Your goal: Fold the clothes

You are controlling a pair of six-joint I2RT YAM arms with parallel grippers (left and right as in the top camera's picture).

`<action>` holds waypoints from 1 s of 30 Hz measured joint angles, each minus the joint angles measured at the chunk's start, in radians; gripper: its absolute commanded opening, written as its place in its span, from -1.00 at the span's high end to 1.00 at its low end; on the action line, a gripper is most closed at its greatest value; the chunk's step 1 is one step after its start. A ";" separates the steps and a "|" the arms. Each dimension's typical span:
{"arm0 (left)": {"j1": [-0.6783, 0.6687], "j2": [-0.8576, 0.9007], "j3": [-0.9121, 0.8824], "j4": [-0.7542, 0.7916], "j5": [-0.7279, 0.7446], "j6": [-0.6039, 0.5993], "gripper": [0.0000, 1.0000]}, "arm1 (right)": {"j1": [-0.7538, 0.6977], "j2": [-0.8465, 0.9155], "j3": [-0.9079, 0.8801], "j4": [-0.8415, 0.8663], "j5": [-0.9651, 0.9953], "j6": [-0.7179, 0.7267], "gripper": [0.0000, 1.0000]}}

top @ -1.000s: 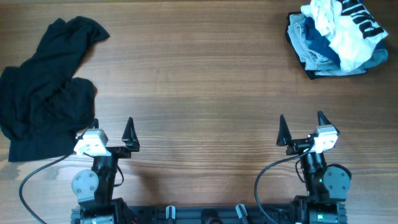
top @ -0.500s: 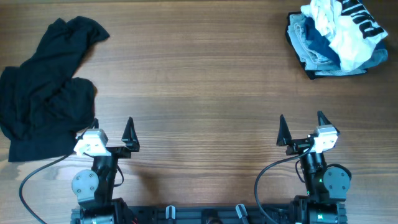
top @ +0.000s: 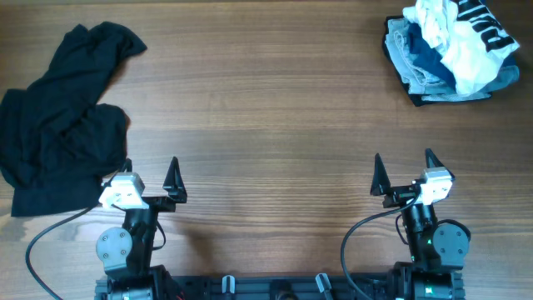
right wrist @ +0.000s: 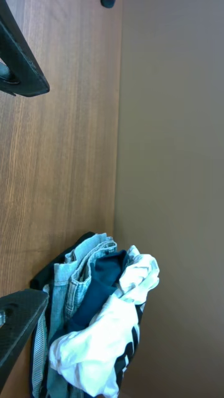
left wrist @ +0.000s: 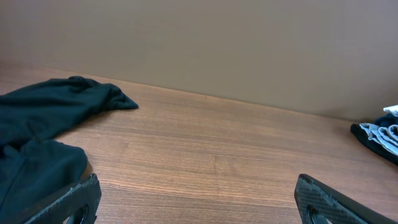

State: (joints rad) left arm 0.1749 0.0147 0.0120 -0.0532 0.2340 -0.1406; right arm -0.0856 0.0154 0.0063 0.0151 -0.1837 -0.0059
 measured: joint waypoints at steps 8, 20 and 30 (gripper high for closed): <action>0.000 0.000 0.000 0.000 0.000 0.000 -1.00 | 0.000 0.000 0.000 0.001 0.000 0.000 -0.99; 0.000 0.000 0.000 0.024 0.062 -0.020 -1.00 | 0.000 0.000 0.000 0.248 -0.089 0.027 -1.00; 0.000 0.106 0.139 -0.111 0.083 -0.062 -1.00 | 0.000 0.220 0.225 0.250 -0.187 0.038 -0.99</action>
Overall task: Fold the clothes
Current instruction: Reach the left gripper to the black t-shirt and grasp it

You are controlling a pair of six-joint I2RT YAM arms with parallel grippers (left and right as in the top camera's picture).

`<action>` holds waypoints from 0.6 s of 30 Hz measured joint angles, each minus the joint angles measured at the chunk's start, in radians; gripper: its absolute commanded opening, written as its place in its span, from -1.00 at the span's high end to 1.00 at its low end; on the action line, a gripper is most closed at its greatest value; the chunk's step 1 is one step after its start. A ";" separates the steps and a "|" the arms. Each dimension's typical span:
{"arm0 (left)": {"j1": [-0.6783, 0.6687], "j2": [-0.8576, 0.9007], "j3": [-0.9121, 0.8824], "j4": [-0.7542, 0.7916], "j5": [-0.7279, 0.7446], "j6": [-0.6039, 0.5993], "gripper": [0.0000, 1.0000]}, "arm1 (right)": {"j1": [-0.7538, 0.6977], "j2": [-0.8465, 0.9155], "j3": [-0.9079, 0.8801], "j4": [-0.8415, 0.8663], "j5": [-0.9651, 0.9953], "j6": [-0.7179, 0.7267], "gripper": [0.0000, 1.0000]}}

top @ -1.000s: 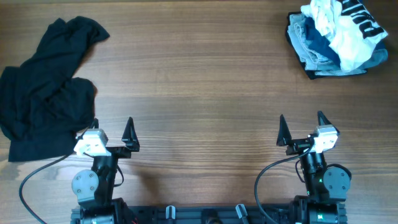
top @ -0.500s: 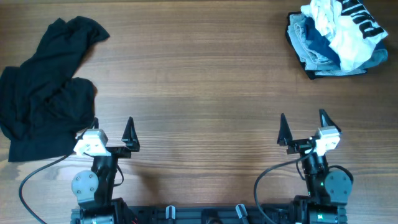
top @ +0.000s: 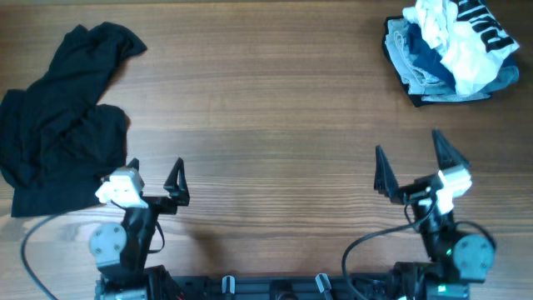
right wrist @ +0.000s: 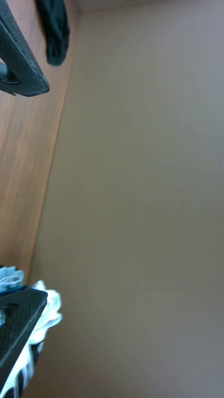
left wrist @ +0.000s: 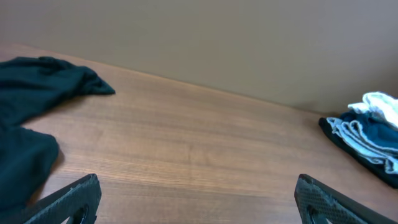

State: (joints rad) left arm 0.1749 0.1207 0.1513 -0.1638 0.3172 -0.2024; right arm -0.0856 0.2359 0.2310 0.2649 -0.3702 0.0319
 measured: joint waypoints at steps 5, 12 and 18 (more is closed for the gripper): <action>0.000 0.242 0.232 -0.103 -0.002 -0.003 -1.00 | 0.000 0.268 0.206 -0.079 -0.082 -0.003 -0.99; 0.000 0.687 0.601 -0.427 -0.018 0.046 -1.00 | 0.000 0.631 0.519 -0.376 -0.181 -0.031 -1.00; 0.000 1.048 0.892 -0.671 -0.020 0.106 -1.00 | 0.000 0.896 0.752 -0.640 -0.219 -0.113 -0.99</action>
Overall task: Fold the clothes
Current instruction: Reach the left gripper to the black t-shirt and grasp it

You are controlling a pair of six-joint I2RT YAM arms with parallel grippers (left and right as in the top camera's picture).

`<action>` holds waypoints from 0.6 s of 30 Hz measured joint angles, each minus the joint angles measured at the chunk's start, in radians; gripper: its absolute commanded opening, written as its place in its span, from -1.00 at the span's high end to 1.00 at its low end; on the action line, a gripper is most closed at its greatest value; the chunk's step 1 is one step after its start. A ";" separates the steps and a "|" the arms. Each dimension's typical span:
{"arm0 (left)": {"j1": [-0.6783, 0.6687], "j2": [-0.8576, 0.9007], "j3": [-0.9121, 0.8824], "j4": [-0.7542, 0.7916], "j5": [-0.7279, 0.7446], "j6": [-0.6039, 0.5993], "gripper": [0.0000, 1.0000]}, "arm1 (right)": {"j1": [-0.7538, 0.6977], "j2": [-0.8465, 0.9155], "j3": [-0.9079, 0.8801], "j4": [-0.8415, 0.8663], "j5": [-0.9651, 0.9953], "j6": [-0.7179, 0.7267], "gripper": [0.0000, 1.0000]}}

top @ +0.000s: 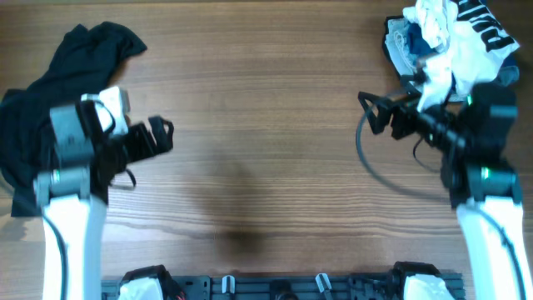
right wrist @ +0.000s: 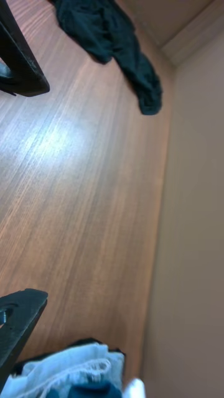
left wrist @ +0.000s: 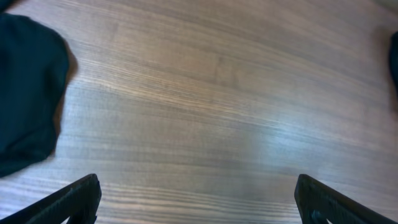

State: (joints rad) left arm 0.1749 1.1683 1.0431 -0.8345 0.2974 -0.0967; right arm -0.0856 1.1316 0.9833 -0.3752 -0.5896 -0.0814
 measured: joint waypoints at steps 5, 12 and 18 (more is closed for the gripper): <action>0.000 0.211 0.061 0.118 0.000 0.015 -1.00 | 0.000 0.161 0.029 0.032 -0.016 0.051 -0.99; 0.048 0.422 0.061 0.293 -0.136 0.006 -0.92 | 0.000 0.325 0.029 0.039 -0.020 0.150 -0.99; 0.150 0.569 0.063 0.346 -0.255 -0.008 -0.97 | 0.000 0.359 0.029 0.054 -0.020 0.173 -0.99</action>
State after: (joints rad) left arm 0.3252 1.7370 1.1065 -0.4881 0.0422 -0.1043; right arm -0.0856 1.4906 1.0119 -0.3210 -0.6098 0.0917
